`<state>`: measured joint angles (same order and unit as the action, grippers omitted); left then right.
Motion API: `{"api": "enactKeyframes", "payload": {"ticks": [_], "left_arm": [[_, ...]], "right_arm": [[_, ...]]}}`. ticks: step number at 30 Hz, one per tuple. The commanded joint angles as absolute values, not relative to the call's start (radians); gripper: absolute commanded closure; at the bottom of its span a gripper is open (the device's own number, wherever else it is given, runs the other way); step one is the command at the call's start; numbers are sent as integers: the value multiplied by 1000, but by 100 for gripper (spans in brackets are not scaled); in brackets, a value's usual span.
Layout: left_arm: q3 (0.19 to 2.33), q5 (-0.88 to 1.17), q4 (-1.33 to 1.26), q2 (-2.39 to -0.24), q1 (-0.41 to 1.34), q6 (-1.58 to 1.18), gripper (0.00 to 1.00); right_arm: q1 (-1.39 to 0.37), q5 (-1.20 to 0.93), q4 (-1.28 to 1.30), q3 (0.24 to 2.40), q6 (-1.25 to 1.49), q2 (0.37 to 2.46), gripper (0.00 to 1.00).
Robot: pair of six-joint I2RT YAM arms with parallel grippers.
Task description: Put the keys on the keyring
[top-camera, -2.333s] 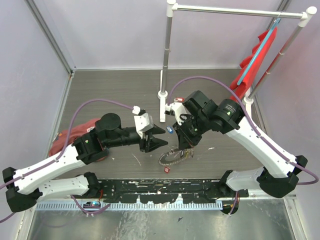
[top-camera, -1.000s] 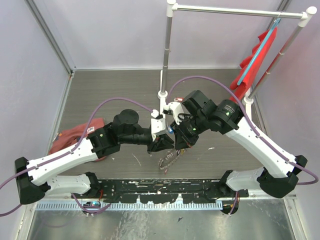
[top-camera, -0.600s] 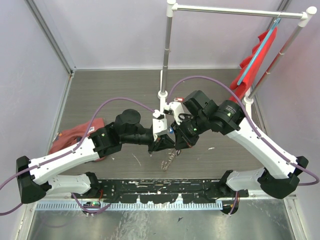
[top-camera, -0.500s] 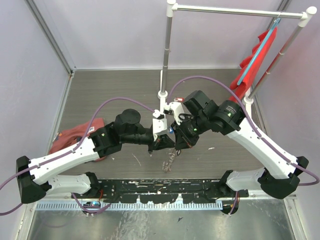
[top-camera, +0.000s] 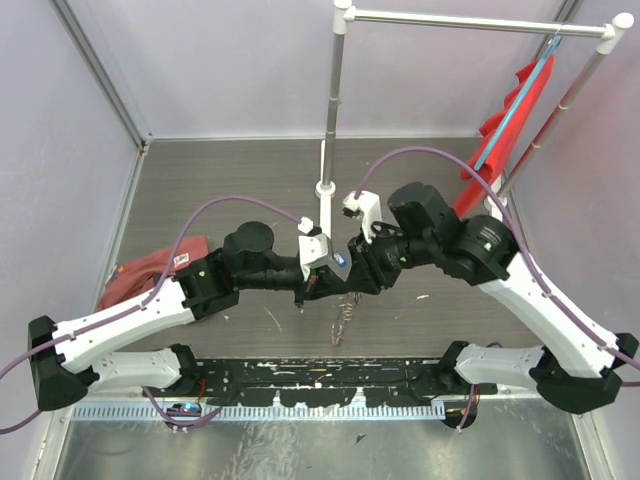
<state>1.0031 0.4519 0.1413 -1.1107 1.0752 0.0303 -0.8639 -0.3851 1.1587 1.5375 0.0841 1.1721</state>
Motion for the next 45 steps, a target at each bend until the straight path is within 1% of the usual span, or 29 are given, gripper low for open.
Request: {"api": "enactKeyframes", "payload": {"ticks": [1, 3, 5, 8, 11, 14, 17, 19, 21, 26, 39, 41, 45], "left_arm": [[963, 414, 1, -1047, 1079, -43, 100], [942, 397, -32, -1028, 1078, -67, 100], [921, 378, -62, -1011, 1079, -89, 100], [901, 356, -101, -985, 1079, -114, 100], [885, 338, -136, -973, 1079, -131, 100], [878, 331, -158, -965, 1078, -146, 100], [877, 336, -177, -962, 1079, -155, 100], [880, 346, -182, -961, 1079, -158, 100], [882, 354, -183, -961, 1079, -159, 100], [889, 366, -183, -957, 1079, -159, 100], [902, 394, -184, -954, 1079, -161, 100], [904, 394, -183, -953, 1078, -160, 100], [906, 393, -184, -952, 1078, -161, 100]], "right_arm": [[-864, -318, 947, 1476, 185, 1063, 62], [-866, -277, 883, 1434, 227, 1019, 60], [-865, -225, 839, 1397, 269, 970, 60], [-865, -205, 749, 1314, 323, 905, 61], [-866, -209, 683, 1247, 346, 854, 67], [-865, -256, 659, 1213, 313, 825, 72], [-865, -347, 652, 1186, 230, 806, 71], [-865, -329, 635, 1162, 201, 785, 67], [-865, -318, 612, 1144, 177, 765, 67], [-865, -323, 609, 1148, 143, 770, 71], [-865, -354, 604, 1140, 129, 797, 70], [-865, -368, 598, 1138, 130, 802, 73], [-865, -394, 590, 1137, 130, 812, 82]]}}
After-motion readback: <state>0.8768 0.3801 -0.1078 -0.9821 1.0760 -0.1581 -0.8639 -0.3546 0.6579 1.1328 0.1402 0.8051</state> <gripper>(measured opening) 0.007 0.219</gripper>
